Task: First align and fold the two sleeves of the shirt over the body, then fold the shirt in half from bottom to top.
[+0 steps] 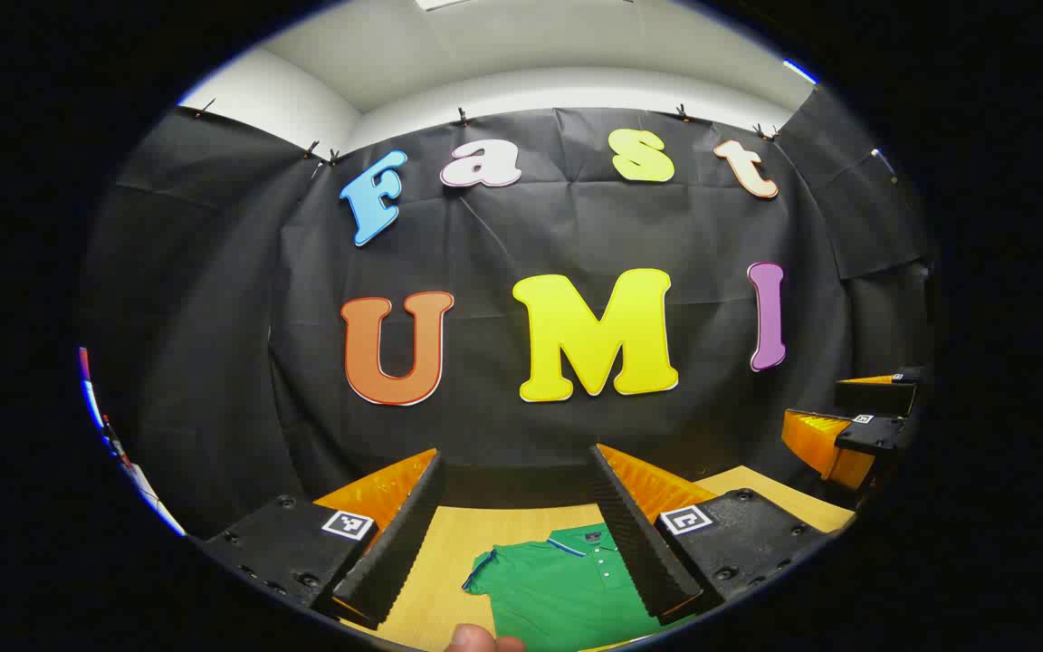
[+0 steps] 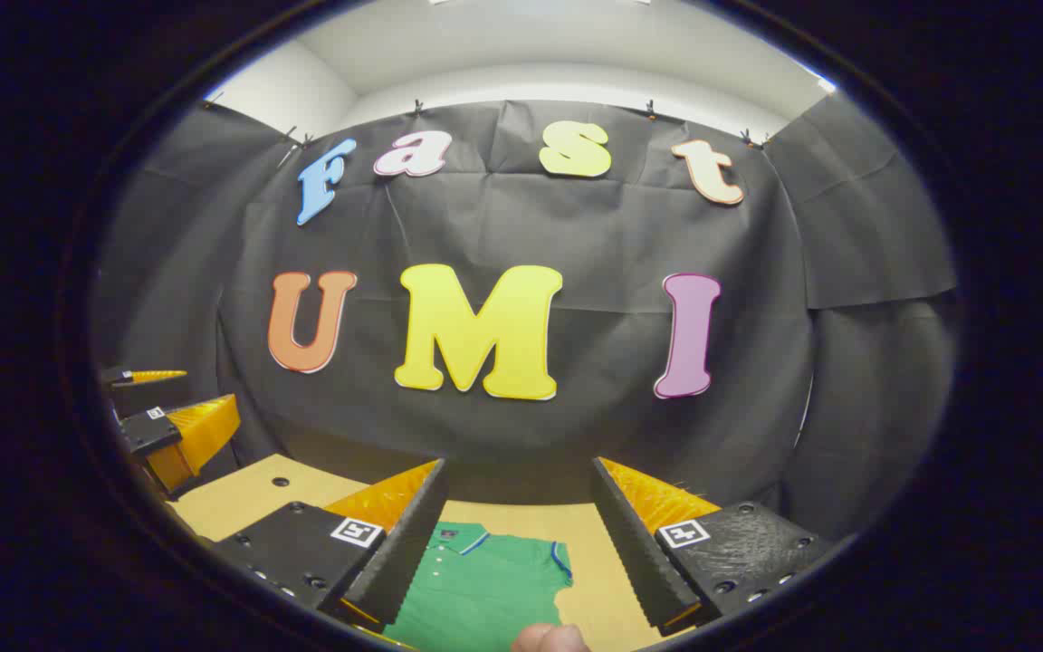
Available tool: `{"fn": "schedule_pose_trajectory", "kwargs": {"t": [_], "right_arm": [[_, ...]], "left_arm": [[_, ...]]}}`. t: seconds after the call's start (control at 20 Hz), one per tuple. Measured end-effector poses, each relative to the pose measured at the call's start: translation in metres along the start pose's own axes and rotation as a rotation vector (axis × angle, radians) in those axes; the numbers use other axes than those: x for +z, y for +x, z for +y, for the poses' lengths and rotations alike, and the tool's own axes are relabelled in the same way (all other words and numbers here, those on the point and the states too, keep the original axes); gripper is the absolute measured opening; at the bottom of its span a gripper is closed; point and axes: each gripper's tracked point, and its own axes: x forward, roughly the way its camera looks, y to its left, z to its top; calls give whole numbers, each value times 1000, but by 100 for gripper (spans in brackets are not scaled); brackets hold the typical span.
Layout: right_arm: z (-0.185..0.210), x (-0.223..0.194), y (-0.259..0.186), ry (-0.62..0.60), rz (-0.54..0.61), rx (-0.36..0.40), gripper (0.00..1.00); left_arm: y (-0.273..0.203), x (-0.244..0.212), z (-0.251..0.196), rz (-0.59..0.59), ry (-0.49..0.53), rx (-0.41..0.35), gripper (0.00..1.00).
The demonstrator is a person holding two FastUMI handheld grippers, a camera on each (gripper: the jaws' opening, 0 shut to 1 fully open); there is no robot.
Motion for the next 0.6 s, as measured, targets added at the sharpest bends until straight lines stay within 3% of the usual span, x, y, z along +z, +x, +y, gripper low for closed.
{"fn": "schedule_pose_trajectory", "kwargs": {"t": [0.6], "right_arm": [[-6, 1, 8, -7, 13, 15, 95]], "left_arm": [[12, -9, -10, 25, -6, -9, 99]]}}
